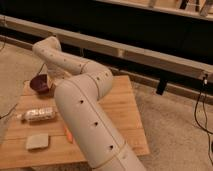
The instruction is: Place the ceramic cup over the eraser
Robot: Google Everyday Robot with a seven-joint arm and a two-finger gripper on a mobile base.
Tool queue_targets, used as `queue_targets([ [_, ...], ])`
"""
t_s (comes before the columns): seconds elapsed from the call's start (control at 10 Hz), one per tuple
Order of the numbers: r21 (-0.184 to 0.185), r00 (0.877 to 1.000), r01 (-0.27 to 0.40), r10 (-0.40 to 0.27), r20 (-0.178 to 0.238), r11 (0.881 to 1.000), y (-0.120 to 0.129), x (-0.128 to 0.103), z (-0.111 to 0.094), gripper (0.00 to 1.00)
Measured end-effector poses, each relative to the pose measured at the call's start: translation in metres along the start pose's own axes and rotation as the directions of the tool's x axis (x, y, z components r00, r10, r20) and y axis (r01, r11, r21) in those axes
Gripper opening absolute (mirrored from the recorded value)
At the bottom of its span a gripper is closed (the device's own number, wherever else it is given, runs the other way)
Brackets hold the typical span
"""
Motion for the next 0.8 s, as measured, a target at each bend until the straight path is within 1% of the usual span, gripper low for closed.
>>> queue_targets([
  [0.2,-0.029,0.999,-0.028,0.029,0.036,0.999,-0.006,-0.001,-0.035,0.80],
  [0.3,-0.041,0.997,-0.051,0.053,0.050,0.998,-0.014,0.000,-0.049,0.80],
  [0.4,-0.051,0.994,-0.086,0.089,0.062,0.995,-0.028,0.004,-0.062,0.80],
  [0.6,-0.058,0.988,-0.137,0.140,0.066,0.989,-0.051,0.012,-0.068,0.80],
  [0.7,-0.059,0.984,-0.163,0.166,0.064,0.985,-0.061,0.016,-0.066,0.80],
  [0.8,-0.058,0.978,-0.196,0.200,0.067,0.979,-0.072,0.020,-0.063,0.80],
])
